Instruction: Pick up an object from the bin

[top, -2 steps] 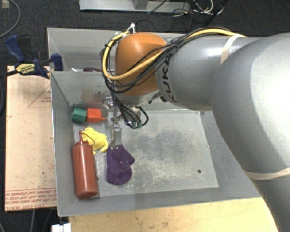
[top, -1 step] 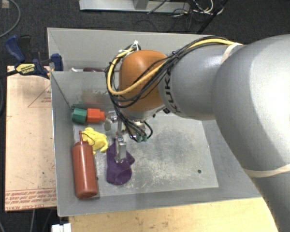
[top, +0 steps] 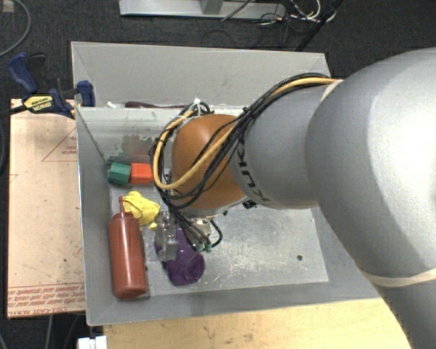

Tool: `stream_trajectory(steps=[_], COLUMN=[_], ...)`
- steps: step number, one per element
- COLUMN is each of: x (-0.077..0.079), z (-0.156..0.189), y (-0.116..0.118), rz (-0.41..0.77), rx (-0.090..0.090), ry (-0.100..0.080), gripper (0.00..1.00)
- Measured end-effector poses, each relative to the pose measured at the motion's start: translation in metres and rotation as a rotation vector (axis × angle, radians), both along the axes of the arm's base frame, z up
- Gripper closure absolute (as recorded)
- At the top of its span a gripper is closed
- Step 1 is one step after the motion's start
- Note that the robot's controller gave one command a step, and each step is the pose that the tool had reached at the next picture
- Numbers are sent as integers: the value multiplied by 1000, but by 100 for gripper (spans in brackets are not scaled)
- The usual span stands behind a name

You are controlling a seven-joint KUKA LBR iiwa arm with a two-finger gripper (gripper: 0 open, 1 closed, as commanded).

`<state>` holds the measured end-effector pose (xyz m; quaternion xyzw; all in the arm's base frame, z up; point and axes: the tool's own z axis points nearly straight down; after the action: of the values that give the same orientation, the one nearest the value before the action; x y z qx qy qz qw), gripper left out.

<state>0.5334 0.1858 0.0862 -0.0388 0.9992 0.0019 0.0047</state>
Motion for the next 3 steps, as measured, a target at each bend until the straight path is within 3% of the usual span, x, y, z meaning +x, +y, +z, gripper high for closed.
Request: stream_trajectory(steps=[1, 2, 3], x=[0, -1, -3], z=[0, 44, 96], y=[0, 1, -3], rz=[-1, 40, -27], rx=[0, -2, 1], ry=[0, 6, 0], gripper=[100, 100, 100])
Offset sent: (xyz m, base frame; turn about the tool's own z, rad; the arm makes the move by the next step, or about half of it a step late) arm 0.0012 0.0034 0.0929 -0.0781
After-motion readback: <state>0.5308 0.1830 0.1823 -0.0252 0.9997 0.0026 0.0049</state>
